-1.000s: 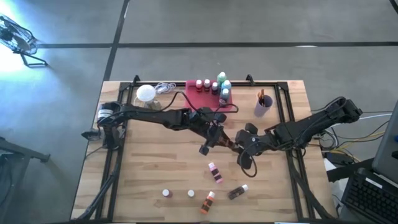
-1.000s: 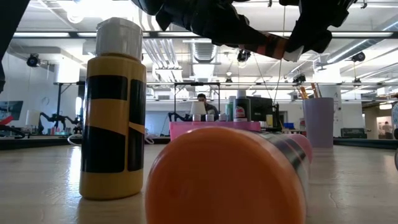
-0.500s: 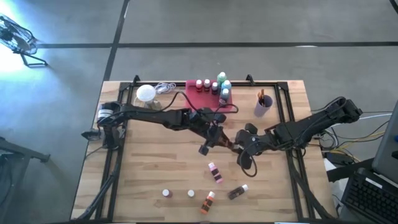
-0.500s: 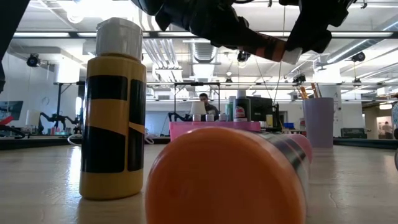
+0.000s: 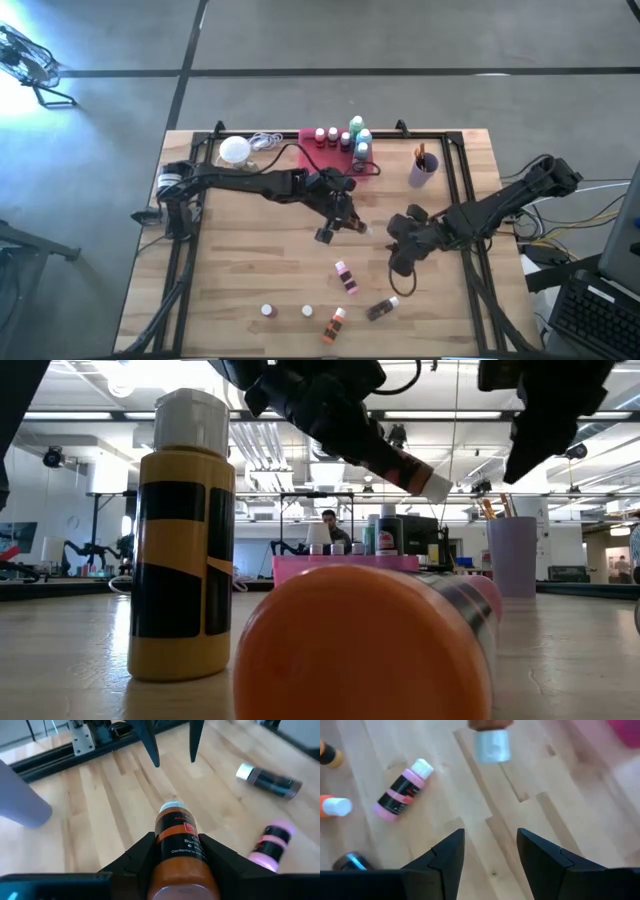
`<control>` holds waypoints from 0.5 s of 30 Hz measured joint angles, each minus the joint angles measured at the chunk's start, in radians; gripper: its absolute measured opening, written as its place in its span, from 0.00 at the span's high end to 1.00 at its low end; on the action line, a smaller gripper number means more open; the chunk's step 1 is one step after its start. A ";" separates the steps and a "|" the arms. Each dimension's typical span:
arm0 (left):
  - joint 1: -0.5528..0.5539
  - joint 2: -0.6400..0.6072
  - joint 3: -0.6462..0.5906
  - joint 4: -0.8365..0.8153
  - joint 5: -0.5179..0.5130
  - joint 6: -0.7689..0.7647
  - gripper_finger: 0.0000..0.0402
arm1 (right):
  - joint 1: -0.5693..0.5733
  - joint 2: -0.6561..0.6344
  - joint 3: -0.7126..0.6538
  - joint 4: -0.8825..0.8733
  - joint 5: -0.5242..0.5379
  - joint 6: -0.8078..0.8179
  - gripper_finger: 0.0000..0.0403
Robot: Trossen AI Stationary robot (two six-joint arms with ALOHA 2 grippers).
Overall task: Pick & Place Paint Supplies
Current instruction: Put the brown black paint bottle into the pink bin
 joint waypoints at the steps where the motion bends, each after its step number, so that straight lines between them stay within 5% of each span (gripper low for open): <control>1: 0.006 0.000 -0.001 0.005 0.022 -0.014 0.66 | 0.018 0.000 -0.007 0.000 0.033 0.015 0.57; 8: 0.047 -0.002 -0.132 0.355 0.145 -0.180 0.66 | 0.184 -0.001 -0.061 0.003 0.437 0.159 0.63; 15: 0.056 -0.002 -0.333 1.120 0.150 -0.403 0.66 | 0.327 -0.001 -0.126 0.011 0.944 0.337 0.68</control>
